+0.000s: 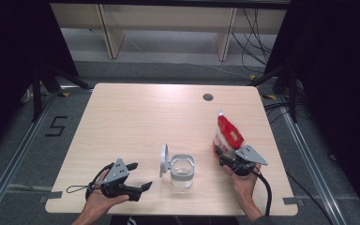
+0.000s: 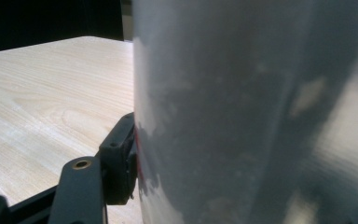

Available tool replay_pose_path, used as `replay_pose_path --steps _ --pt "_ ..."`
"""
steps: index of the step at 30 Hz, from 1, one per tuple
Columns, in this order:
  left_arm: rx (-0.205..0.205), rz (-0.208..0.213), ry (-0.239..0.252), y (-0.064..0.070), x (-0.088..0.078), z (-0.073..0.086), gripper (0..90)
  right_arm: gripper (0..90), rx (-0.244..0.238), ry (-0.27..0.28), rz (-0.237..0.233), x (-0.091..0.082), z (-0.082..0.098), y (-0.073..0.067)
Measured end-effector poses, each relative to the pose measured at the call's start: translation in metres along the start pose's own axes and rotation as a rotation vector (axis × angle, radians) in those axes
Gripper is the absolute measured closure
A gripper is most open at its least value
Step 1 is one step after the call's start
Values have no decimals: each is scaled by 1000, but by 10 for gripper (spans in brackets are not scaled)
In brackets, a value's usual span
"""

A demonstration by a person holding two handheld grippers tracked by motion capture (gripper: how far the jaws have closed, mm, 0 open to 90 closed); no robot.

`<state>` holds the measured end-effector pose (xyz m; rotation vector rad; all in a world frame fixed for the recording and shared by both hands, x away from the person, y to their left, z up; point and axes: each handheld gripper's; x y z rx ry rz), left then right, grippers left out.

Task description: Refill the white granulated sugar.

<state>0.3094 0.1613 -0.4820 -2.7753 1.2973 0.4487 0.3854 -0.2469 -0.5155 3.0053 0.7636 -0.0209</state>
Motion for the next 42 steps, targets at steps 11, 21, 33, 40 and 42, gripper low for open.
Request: replay_pose_path --steps 11,21,33,40,42 --pt "0 5 -2 0 1 1 152 420 5 16 -21 3 0 4" --pt "8 3 -3 0 0 0 154 458 6 -13 -31 4 -6 7" --pt "3 -3 -4 -1 -1 0 154 467 -80 -12 -40 -17 -33 1" --pt "40 4 -10 -3 -1 -1 154 468 -237 12 -92 -40 -55 -15" --pt "38 2 -9 -3 -1 -1 154 468 -290 19 -97 -45 -58 -21"
Point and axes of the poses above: each handheld gripper's, and its own axes: x roughly forward along the jaws, z roughly out of its underside, y roughly to its right, and after that the axes turned 12 degrees about y, right-handed
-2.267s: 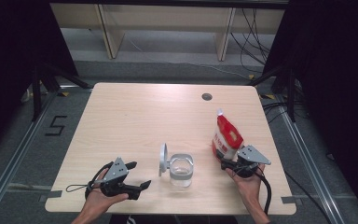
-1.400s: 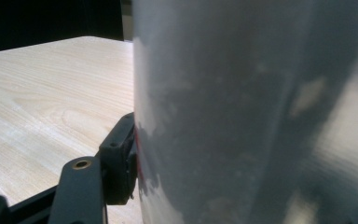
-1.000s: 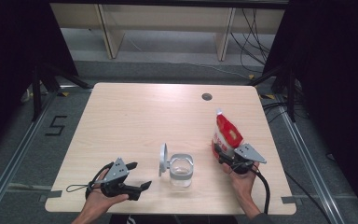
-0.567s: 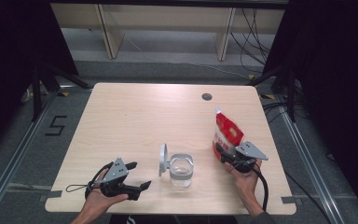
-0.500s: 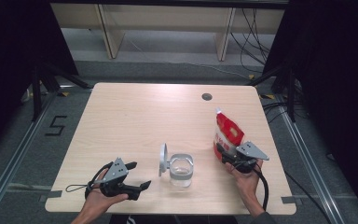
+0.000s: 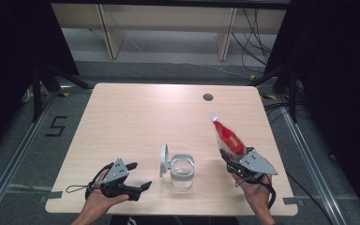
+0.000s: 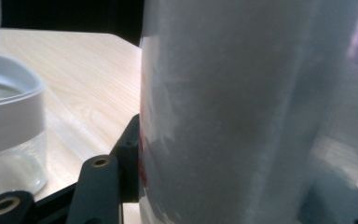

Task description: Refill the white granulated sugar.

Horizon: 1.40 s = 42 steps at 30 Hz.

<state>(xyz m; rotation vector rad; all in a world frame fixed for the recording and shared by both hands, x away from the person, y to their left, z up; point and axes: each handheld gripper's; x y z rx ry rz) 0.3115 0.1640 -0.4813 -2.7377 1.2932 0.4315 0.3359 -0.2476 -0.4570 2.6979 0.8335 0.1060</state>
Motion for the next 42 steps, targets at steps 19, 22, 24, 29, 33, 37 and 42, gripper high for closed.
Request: replay_pose_path --steps 19,22,24,29,33,37,42 --pt "1 -8 -6 0 0 1 153 473 -534 -81 -70 -25 -33 -45" --pt "1 -9 -6 0 0 1 153 474 -596 -106 -74 -27 -34 -48" --pt "1 -5 -4 0 0 1 153 474 -600 -123 -77 -29 -33 -50" --pt "10 -2 -6 -1 0 1 153 475 -709 -141 -74 -31 -37 -51" --pt "-7 -11 -14 0 0 2 153 475 -760 -149 -68 -31 -36 -53" --pt "12 -5 -11 -1 1 1 153 476 -898 -198 -51 -31 -36 -59" --pt "-13 -9 -7 1 1 2 153 479 -1058 -223 -67 -29 -41 -62"
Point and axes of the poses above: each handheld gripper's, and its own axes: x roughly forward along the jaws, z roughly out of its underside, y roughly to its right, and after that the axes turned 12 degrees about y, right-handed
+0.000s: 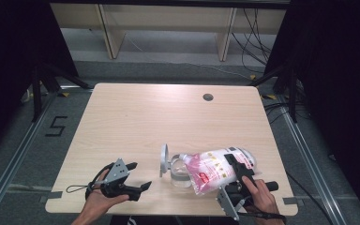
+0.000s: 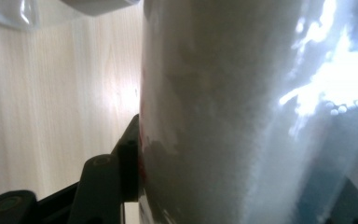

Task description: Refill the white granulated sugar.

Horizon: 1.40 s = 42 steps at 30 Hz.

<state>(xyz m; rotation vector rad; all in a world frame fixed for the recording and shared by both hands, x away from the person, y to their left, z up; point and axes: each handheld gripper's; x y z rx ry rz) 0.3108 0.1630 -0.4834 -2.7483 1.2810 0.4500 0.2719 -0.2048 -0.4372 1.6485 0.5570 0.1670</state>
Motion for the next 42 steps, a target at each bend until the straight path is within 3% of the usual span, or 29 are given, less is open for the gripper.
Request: replay_pose_path --steps 1,2,6,9,12,13,14,16,17,18,20,23,24,25,27,28,29,31,34,35,36,38,42 --pt "1 0 0 0 0 0 153 479 41 -18 6 -1 0 -4" --pt "1 1 0 0 0 0 153 480 24 -12 9 -1 1 -3" --pt "9 1 1 0 0 0 153 481 -76 -56 -2 -3 1 -2" --pt "15 3 9 0 1 0 153 482 -209 -64 -25 -2 -2 -2" --pt "18 -1 3 1 0 0 153 483 -255 -63 -26 -2 -5 -3" --pt "15 3 7 1 1 0 154 485 -283 -79 -47 -2 -7 -1" --pt "15 3 8 1 1 0 154 486 -243 -57 -18 0 -5 -6" --pt "-1 -3 9 2 1 0 154 487 -278 -77 -41 0 -7 -4" --pt "-2 -2 9 2 1 0 154 488 -269 -96 -45 -1 -6 -6" --pt "-2 -2 10 2 1 0 154 489 -297 -93 -52 0 -6 -5" --pt "24 1 8 1 0 0 155 490 -325 -109 -71 -1 -8 -4" --pt "9 1 9 2 1 0 155 493 -343 -111 -79 -1 -8 -4" --pt "12 -2 10 2 1 0 155 494 -322 -138 -79 -3 -6 -6" --pt "14 0 12 2 1 0 155 495 -389 -126 -91 -1 -8 -3" --pt "12 3 4 2 1 0 155 497 -337 -148 -79 -3 -7 -6" --pt "17 2 6 2 1 0 155 497 -428 -118 -94 -1 -9 -1" --pt "36 10 5 0 1 -1 155 498 -457 -112 -97 -1 -10 1" --pt "39 5 6 1 1 0 155 500 -433 -144 -96 -3 -11 1" --pt "36 5 10 1 1 0 155 503 -415 -145 -79 -5 -11 1" --pt "38 2 6 1 1 0 155 504 -440 -131 -89 -4 -11 4" --pt "38 4 7 1 1 0 155 504 -428 -136 -82 -4 -10 4" --pt "39 3 6 1 1 0 155 506 -487 -122 -92 -3 -11 8" --pt "29 3 10 2 1 0 155 507 -443 -134 -87 -5 -9 6"
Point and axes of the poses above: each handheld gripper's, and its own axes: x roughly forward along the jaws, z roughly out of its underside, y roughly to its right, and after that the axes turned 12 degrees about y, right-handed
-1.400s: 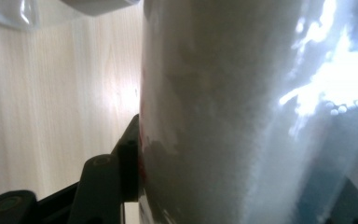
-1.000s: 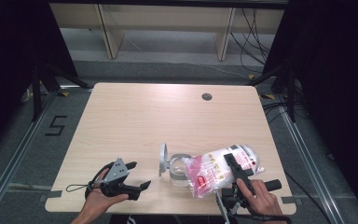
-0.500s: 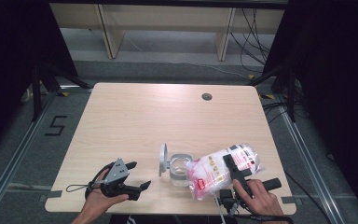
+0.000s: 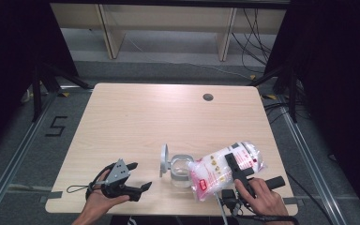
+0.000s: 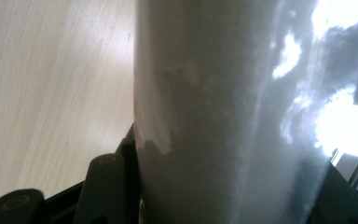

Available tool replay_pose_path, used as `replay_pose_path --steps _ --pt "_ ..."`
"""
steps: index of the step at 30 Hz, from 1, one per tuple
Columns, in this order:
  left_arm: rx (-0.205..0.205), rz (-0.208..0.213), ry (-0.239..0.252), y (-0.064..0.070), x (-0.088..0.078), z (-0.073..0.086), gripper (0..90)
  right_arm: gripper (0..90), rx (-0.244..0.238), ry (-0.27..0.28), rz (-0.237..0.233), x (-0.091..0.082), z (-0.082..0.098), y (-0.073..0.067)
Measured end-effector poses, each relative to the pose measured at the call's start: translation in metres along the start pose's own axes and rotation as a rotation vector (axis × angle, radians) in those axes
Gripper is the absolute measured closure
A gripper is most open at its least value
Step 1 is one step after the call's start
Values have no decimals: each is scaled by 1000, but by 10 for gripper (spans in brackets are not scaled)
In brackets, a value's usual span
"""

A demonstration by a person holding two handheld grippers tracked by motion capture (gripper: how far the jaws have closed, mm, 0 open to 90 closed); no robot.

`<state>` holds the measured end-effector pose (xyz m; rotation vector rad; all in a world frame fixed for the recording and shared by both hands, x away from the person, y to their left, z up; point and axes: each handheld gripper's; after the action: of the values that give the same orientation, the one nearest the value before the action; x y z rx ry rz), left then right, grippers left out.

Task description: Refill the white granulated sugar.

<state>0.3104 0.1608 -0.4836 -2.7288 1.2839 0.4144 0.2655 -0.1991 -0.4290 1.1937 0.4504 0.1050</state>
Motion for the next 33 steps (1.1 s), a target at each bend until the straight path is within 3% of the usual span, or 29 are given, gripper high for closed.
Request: replay_pose_path --steps 2,4,5,15,20,21,24,25,26,30,31,33 --pt "7 1 -5 0 0 0 155 509 -13 5 6 0 0 1" --pt "22 4 2 -2 0 -1 155 509 5 1 9 -1 0 0" --pt "20 4 5 -2 0 -1 155 510 -12 16 9 0 1 2" --pt "13 -1 -6 -1 -1 0 156 513 -16 14 6 0 0 2" --pt "11 3 -3 -1 -1 0 156 514 22 12 11 -1 0 0" --pt "10 3 -3 -1 -1 0 156 514 -19 18 4 0 -2 3" --pt "6 1 -6 0 0 0 156 515 -37 27 12 1 -3 3" --pt "7 2 -6 0 0 0 156 515 15 13 17 1 -2 -1" --pt "11 1 -9 0 0 0 156 515 -30 23 14 2 -3 3" --pt "9 1 -10 -1 0 0 156 517 -8 14 19 4 -1 4" --pt "10 0 -11 -1 0 0 156 517 -40 22 20 5 -1 6" --pt "9 1 -11 -1 0 0 156 518 -54 27 17 6 0 8"
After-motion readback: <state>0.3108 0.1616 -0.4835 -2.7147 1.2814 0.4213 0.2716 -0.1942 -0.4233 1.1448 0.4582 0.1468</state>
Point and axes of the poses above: each handheld gripper's, and its own axes: x roughly forward along the jaws, z roughly out of its underside, y roughly to its right, and after that the axes turned 12 degrees about y, right-handed
